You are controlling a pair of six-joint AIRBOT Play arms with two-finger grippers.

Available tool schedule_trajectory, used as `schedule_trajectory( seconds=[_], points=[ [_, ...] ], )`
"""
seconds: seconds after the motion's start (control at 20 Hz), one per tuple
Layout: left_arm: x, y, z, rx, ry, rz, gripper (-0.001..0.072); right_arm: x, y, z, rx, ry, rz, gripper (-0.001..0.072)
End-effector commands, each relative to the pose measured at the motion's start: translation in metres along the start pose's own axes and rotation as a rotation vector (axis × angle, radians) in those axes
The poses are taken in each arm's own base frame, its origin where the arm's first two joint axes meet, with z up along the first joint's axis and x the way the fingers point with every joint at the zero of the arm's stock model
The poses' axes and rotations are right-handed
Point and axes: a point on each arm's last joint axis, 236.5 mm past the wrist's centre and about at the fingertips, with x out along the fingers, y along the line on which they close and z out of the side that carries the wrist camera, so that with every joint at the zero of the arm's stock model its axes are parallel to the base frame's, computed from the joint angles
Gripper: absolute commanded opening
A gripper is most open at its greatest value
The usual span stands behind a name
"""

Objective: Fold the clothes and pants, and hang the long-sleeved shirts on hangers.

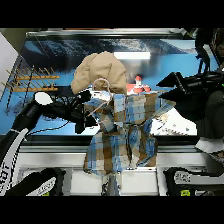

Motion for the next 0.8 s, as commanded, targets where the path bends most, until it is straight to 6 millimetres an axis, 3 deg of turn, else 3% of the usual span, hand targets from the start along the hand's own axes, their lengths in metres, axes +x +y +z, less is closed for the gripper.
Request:
schedule_trajectory(
  seconds=[0.0, 0.25, 0.75],
  points=[
    [0.0, 0.0, 0.0, 0.0, 0.0, 0.001, 0.0017, 0.018, 0.008, -0.005, 0.001, 0.019, 0.064, 0.0668],
    [0.0, 0.0, 0.0, 0.0, 0.0, 0.001, 0.0017, 0.035, 0.015, -0.014, 0.037, 0.02, 0.117, 0.0658],
    [0.0, 0.0, 0.0, 0.0, -0.001, 0.001, 0.0017, 0.047, 0.022, -0.012, 0.027, 0.029, 0.15, 0.0659]
  ],
)
